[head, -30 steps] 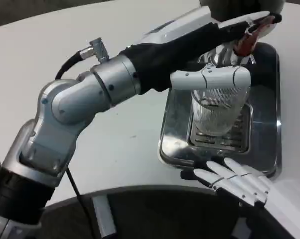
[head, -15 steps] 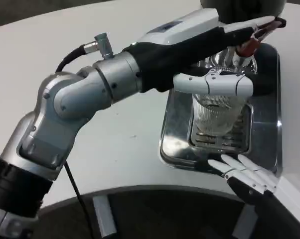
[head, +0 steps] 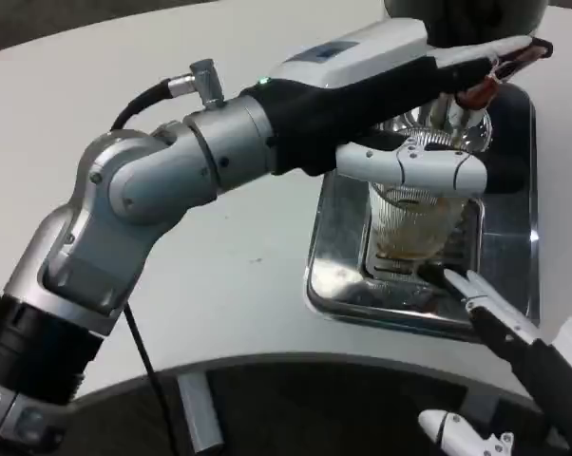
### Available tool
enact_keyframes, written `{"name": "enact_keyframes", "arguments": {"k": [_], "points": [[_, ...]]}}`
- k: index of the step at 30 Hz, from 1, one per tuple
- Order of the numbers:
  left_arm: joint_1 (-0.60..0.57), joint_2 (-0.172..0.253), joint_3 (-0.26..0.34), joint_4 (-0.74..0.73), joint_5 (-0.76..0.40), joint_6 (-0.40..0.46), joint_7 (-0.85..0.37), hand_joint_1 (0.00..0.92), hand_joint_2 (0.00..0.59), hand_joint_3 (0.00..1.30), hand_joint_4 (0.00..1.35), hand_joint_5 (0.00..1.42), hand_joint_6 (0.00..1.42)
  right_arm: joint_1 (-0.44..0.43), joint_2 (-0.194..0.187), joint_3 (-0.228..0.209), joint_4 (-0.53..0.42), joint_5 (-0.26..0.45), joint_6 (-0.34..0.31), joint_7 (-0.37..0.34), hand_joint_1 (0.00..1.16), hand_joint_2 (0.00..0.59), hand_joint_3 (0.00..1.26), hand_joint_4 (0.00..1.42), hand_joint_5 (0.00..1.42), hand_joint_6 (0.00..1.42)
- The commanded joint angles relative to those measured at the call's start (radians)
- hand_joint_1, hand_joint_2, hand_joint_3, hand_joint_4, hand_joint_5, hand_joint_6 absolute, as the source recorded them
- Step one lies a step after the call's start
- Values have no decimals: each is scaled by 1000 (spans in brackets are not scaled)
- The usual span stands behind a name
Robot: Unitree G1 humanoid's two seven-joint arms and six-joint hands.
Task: Grasp the cup under the faucet to collect the drink, then remove the cup.
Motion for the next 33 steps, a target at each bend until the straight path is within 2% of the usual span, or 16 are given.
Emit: {"name": "enact_keyframes", "arguments": {"k": [1,6,11,16,20,25,33], "points": [[10,6,-46,24,33,-18,-49,0,102,67,0,12,137,-8,51,15,-7,-3,45,-53,500,361,35,0,28,121],[7,10,-49,33,32,-29,-51,0,102,67,0,12,137,-52,107,52,19,-60,92,-123,557,341,1,0,28,127],[6,12,-50,39,29,-34,-52,0,102,67,0,12,137,-124,152,115,68,-124,145,-175,589,324,0,0,5,116],[2,11,-50,45,27,-37,-52,0,104,67,0,12,137,-190,187,182,135,-195,164,-227,646,291,0,0,0,96],[-2,9,-50,49,25,-41,-52,0,106,67,0,11,137,-230,217,219,184,-242,162,-282,660,290,0,0,0,73],[-3,11,-50,50,23,-42,-53,0,106,67,0,11,137,-282,247,249,239,-285,169,-336,684,272,0,0,0,21],[-10,14,-47,53,18,-46,-56,0,106,67,0,10,137,-362,297,267,323,-313,195,-412,692,271,0,0,0,0]]}}
